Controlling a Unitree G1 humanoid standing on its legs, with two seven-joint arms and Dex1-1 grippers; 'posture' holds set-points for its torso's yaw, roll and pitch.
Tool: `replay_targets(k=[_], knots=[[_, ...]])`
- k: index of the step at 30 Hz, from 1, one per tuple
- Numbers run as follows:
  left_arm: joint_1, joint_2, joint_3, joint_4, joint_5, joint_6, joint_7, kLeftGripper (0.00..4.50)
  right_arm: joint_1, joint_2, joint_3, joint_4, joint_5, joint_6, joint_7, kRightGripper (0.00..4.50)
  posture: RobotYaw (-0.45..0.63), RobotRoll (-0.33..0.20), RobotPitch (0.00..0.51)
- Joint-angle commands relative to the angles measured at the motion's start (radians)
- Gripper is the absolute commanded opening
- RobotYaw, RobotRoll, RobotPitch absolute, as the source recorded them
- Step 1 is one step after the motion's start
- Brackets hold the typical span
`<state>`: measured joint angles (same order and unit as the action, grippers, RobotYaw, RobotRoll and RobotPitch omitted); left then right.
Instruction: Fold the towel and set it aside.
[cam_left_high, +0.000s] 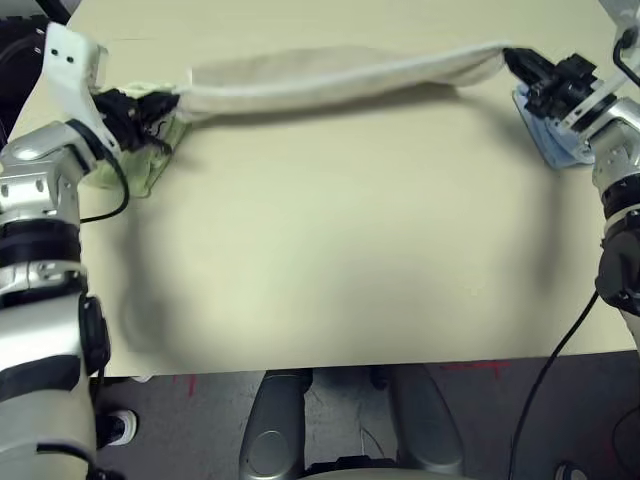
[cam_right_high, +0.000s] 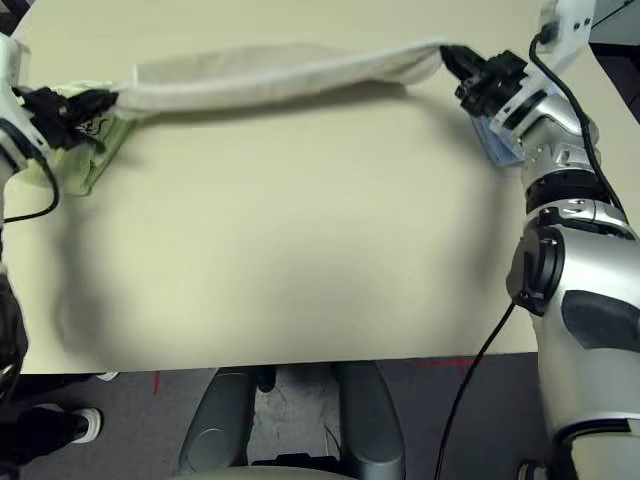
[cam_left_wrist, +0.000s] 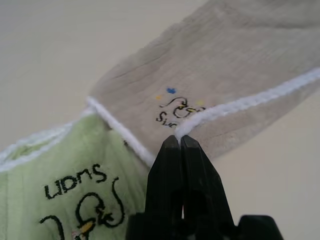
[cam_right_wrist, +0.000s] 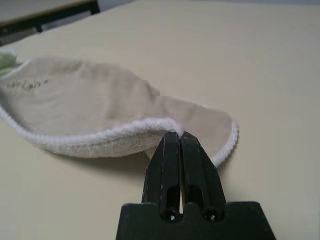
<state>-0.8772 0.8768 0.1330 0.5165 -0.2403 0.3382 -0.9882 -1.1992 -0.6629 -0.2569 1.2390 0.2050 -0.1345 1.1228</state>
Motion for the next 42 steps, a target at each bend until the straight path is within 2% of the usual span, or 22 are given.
replay_targets(k=[1, 7, 10, 17, 28, 42], knots=[[0.045, 0.039, -0.018, -0.065, -0.012, 0.068, -0.064, 0.03, 0.039, -0.047, 0.058, -0.026, -0.057, -0.026, 0.086, 0.0, 0.03, 0.0, 0.341], [0.084, 0.119, -0.06, -0.133, -0.017, 0.163, -0.206, 0.03, 0.073, -0.097, 0.193, -0.04, -0.176, -0.14, 0.238, 0.0, 0.03, 0.0, 0.333], [0.113, 0.152, -0.082, -0.151, -0.003, 0.159, -0.251, 0.03, 0.076, -0.117, 0.241, -0.041, -0.216, -0.175, 0.307, 0.0, 0.03, 0.0, 0.327], [0.162, 0.19, -0.08, -0.198, -0.018, 0.202, -0.301, 0.03, 0.075, -0.154, 0.302, -0.023, -0.285, -0.257, 0.335, 0.0, 0.03, 0.0, 0.323], [0.098, 0.262, -0.062, -0.07, -0.003, 0.169, -0.343, 0.03, 0.053, -0.209, 0.28, 0.012, -0.288, -0.266, 0.302, 0.0, 0.02, 0.0, 0.317], [0.221, 0.359, -0.073, -0.097, -0.018, 0.188, -0.486, 0.03, 0.087, -0.234, 0.271, -0.009, -0.247, -0.235, 0.453, 0.0, 0.02, 0.0, 0.3]])
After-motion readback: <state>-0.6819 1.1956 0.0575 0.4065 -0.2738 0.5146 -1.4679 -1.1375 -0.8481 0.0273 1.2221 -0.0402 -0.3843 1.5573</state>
